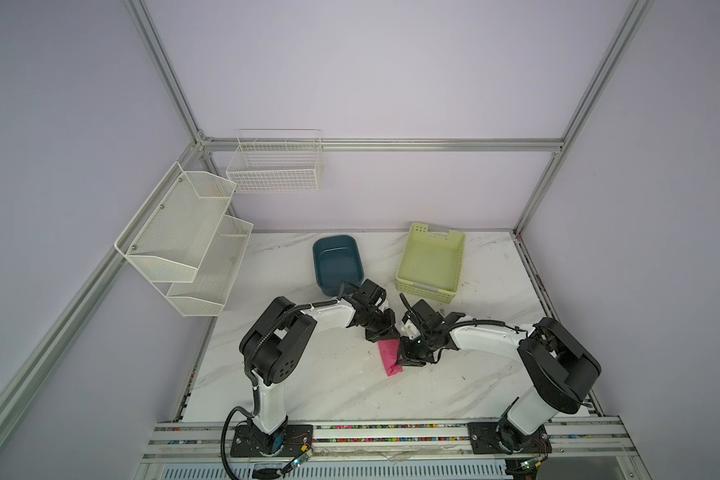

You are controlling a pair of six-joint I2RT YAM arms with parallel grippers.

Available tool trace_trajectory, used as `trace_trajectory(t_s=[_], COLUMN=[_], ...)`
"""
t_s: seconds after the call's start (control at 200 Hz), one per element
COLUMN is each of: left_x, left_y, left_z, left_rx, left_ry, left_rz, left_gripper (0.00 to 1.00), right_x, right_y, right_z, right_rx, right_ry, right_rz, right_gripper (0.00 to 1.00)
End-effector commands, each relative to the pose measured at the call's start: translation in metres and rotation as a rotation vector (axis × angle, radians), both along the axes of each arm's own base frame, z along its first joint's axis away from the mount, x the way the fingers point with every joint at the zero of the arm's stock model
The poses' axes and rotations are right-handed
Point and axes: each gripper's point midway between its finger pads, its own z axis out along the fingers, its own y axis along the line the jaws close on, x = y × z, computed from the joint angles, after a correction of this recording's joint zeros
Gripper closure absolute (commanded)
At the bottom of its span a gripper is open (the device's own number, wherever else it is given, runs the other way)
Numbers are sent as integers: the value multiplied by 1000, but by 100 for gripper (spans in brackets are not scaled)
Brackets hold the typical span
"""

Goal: Place the utensils on the paper napkin and roll it up

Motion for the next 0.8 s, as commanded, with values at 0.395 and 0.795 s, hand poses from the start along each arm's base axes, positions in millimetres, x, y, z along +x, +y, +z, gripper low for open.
trace_trajectory(t_s=[0.395,0.795], left_x=[3,0], left_y=[-15,-13], left_z=[-15,-19], left_rx=[-28,-23], left_ry=[-11,-3], left_rz=[-42,-41], left_gripper=[92,92], right_x=[-8,-10], right_y=[-15,-15], right_z=[16,33], right_rx=[-25,17], right_ry=[-12,-24], right_rz=[-42,-72], right_gripper=[71,84])
